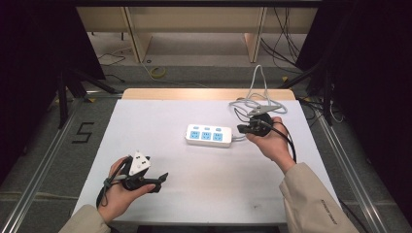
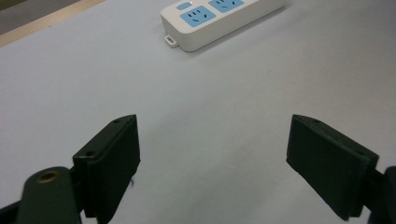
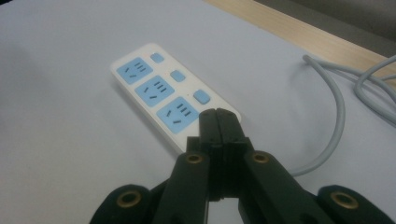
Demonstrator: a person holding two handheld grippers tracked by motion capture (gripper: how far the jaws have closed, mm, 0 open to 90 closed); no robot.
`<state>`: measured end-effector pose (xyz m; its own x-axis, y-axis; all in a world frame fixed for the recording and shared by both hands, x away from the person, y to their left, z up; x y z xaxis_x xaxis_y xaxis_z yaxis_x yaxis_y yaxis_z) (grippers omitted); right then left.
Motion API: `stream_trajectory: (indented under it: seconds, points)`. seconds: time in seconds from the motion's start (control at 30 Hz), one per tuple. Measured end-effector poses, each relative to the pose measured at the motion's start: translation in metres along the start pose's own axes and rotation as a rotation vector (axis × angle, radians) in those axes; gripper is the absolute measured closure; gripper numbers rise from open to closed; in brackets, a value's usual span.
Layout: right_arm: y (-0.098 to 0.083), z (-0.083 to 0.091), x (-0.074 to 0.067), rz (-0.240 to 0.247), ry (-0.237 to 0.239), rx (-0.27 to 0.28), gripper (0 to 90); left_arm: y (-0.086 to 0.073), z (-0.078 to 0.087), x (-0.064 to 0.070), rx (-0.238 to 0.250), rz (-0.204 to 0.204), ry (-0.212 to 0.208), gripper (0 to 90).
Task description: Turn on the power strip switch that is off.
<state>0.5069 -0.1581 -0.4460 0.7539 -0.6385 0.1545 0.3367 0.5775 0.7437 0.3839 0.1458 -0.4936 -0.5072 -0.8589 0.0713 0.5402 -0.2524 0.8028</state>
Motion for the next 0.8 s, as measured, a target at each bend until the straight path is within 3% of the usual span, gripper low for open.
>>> stream_trajectory:
  seconds: [0.8]
  points:
    - [0.018,-0.018,0.006,0.007,0.005,-0.022,90.0,0.000,0.000,0.001,-0.001,-0.007,-0.005,17.2]
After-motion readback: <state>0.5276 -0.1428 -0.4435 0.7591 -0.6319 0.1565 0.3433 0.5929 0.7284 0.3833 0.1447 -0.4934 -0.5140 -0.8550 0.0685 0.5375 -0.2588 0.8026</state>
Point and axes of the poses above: each handheld gripper's, and its own axes: z roughly backward along the jaws, y roughly out of its top, x roughly to its right, the point moved 8 cm from there along -z, roughly forward along the jaws, and after that the axes turned 12 degrees about z, right-handed, at the moved point
